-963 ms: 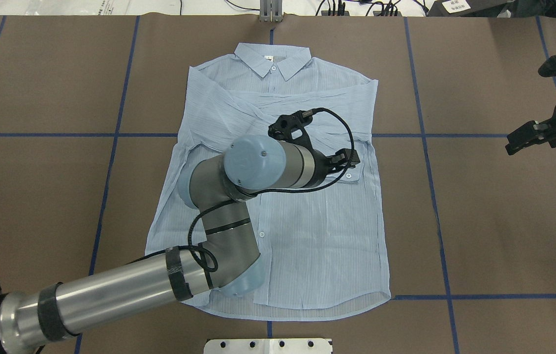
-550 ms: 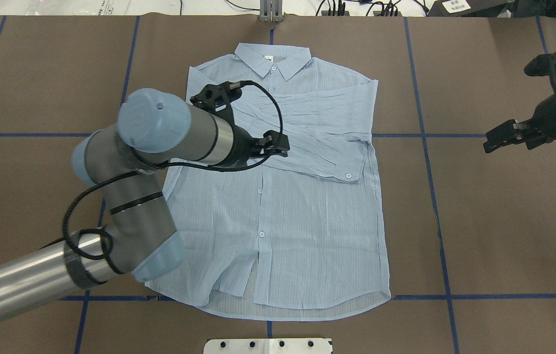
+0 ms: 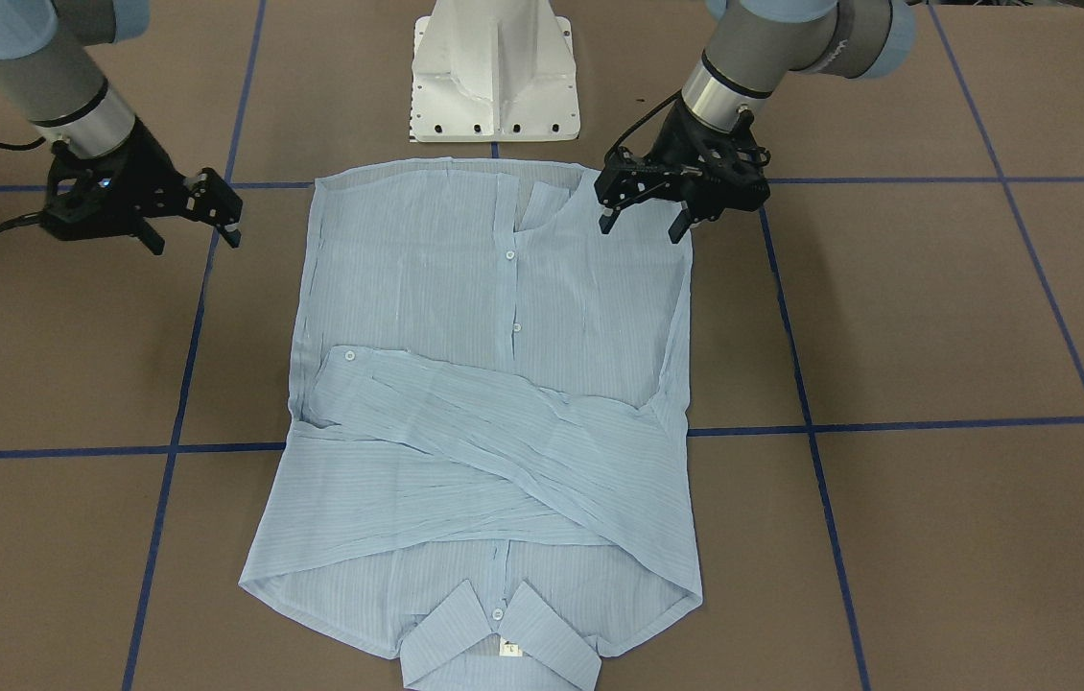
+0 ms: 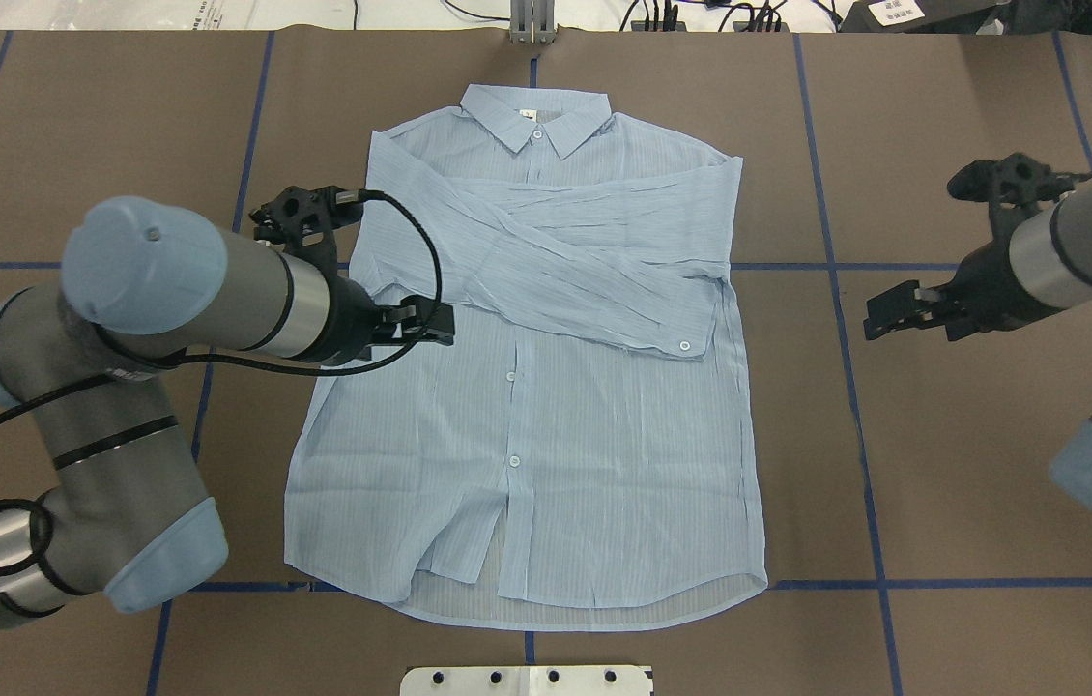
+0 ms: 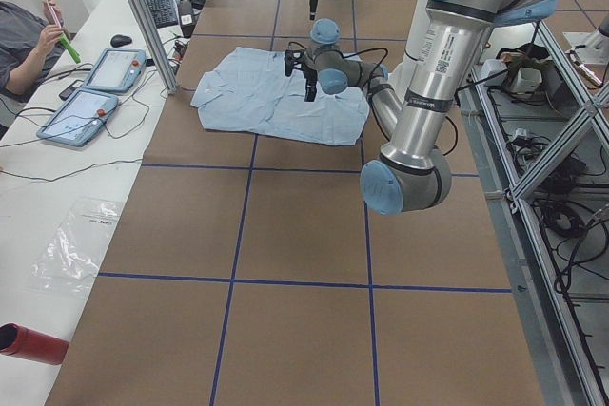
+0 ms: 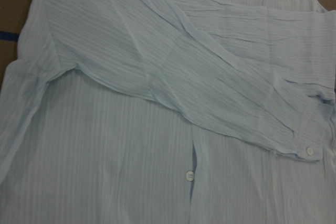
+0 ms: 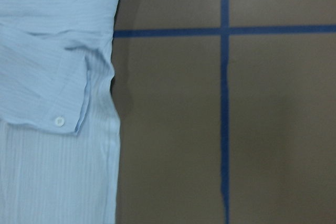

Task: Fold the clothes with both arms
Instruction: 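Release sleeve on chest with left gripper while right gripper moves toward hem, then position the right gripper at the hem corner nearest it, left gripper at the side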

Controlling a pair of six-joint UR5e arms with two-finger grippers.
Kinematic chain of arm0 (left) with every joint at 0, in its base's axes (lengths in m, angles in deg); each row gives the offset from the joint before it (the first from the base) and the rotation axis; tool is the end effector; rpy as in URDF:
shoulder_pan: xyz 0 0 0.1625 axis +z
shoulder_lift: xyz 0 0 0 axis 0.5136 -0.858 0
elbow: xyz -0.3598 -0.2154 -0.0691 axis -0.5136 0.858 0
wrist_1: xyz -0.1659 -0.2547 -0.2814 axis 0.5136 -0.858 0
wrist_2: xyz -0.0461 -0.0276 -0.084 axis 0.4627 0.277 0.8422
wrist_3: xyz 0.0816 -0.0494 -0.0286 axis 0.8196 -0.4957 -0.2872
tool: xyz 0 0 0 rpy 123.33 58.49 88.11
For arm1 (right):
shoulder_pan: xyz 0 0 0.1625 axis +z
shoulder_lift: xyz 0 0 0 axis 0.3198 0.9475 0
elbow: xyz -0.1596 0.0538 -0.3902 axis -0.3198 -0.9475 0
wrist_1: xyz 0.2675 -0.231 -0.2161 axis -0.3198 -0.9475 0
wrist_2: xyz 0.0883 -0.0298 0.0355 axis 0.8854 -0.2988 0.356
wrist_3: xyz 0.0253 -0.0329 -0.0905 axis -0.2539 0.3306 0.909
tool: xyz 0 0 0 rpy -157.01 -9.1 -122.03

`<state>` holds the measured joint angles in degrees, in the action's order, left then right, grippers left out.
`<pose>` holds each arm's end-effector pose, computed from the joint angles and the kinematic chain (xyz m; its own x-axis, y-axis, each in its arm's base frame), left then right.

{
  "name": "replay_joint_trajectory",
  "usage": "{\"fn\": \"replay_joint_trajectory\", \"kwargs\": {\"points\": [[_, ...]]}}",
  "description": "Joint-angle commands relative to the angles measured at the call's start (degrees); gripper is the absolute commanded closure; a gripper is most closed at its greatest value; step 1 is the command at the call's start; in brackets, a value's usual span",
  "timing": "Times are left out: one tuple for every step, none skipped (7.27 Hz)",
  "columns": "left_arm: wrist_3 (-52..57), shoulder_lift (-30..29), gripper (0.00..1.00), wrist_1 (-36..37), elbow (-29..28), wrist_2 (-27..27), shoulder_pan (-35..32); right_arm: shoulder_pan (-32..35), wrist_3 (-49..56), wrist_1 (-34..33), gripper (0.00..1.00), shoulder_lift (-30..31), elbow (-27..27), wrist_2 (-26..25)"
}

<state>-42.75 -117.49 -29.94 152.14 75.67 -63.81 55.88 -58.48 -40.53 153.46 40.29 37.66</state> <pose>0.4024 -0.3829 0.2511 0.4461 -0.0369 -0.8942 0.1952 0.9791 0.0569 -0.3306 -0.3674 0.3595 0.6196 0.0330 0.7842 -0.0813 0.9964 0.0223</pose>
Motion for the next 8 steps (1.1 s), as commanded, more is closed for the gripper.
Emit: {"fn": "replay_joint_trajectory", "kwargs": {"points": [[0.27, 5.28, 0.00, 0.04, 4.83, -0.10, 0.12, -16.68, -14.08, 0.13, 0.00, -0.14, 2.76, -13.80], [0.19, 6.17, 0.00, 0.04, 7.03, -0.02, 0.13, -20.41, -15.17, 0.04, 0.00, -0.23, 2.68, -15.78], [0.19, 6.10, 0.00, 0.04, 6.96, 0.07, 0.21, -22.88, -15.79, -0.05, 0.00, -0.23, 2.59, -17.46], [0.19, 6.10, 0.00, -0.04, 6.96, -0.01, 0.30, -24.74, -17.80, -0.14, 0.00, -0.23, 2.07, -17.91], [0.19, 6.10, 0.00, -0.04, 6.44, -0.01, 0.48, -27.45, -17.82, -0.14, 0.00, -1.01, 0.41, -18.78], [0.19, 5.92, 0.00, -0.04, 6.17, -0.01, 0.56, -27.91, -17.82, -0.49, 0.00, -4.59, -2.57, -19.66], [0.19, 5.92, 0.00, -0.04, 6.08, -0.01, 0.56, -27.92, -17.82, -0.49, 0.00, -4.28, -2.68, -19.67], [0.19, 5.83, 0.00, -0.04, 6.08, -0.10, 0.65, -27.57, -17.73, -0.58, 0.00, -4.45, -2.68, -19.58]]}}
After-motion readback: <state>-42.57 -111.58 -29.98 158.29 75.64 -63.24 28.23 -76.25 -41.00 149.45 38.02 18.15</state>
